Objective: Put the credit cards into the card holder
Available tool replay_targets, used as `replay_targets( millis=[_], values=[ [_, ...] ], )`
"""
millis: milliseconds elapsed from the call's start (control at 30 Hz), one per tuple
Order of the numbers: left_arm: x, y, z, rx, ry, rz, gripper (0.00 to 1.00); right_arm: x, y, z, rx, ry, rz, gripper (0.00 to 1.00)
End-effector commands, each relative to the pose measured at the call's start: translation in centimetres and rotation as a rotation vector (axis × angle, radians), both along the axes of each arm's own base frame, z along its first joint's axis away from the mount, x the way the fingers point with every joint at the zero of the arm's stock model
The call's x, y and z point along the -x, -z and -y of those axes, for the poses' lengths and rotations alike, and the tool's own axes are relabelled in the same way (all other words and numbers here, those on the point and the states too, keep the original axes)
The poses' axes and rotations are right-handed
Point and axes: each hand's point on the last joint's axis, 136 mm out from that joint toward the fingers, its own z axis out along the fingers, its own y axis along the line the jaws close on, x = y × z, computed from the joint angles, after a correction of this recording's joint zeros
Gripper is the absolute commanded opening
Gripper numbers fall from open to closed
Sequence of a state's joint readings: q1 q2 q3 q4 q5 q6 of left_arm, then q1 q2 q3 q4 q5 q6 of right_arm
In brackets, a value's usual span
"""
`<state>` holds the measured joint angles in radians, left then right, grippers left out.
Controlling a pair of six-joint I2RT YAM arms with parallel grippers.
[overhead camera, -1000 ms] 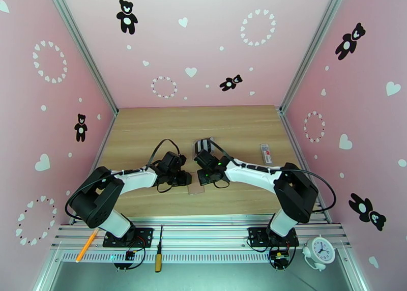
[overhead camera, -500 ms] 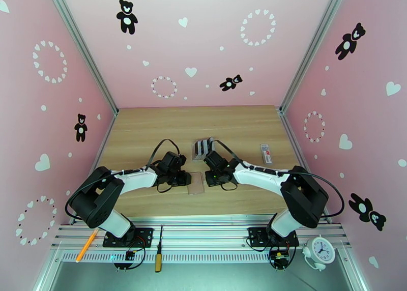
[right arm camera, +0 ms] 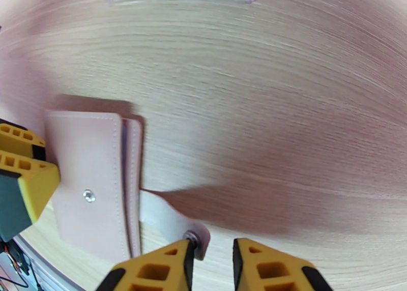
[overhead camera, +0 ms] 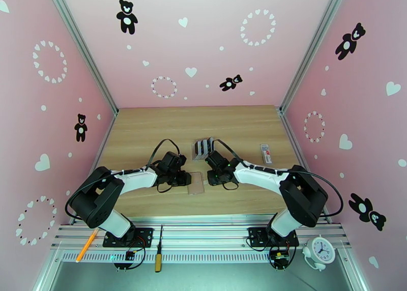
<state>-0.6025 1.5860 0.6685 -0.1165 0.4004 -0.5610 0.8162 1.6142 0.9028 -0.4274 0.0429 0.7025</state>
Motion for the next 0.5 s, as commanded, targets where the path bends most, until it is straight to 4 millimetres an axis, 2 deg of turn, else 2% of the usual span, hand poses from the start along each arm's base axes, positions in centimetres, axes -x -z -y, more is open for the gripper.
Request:
replay_targets(
  millis=[0, 333, 467],
  values=[
    [1.2, 2.1, -1.6, -0.082, -0.005, -0.045, 0.3, -0.4, 0.6, 0.8, 0.06, 0.004, -0.003, 0.28],
    [1.1, 1.9, -1.6, -0.082, -0.003, -0.037, 0.3, -0.5, 1.8, 2.3, 0.159, 0.01, -0.004, 0.28],
    [1.0, 1.8, -1.6, -0.082, -0.004, -0.034, 0.3, -0.6, 2.1, 2.3, 0.168, 0.009, -0.007, 0.27]
  ],
)
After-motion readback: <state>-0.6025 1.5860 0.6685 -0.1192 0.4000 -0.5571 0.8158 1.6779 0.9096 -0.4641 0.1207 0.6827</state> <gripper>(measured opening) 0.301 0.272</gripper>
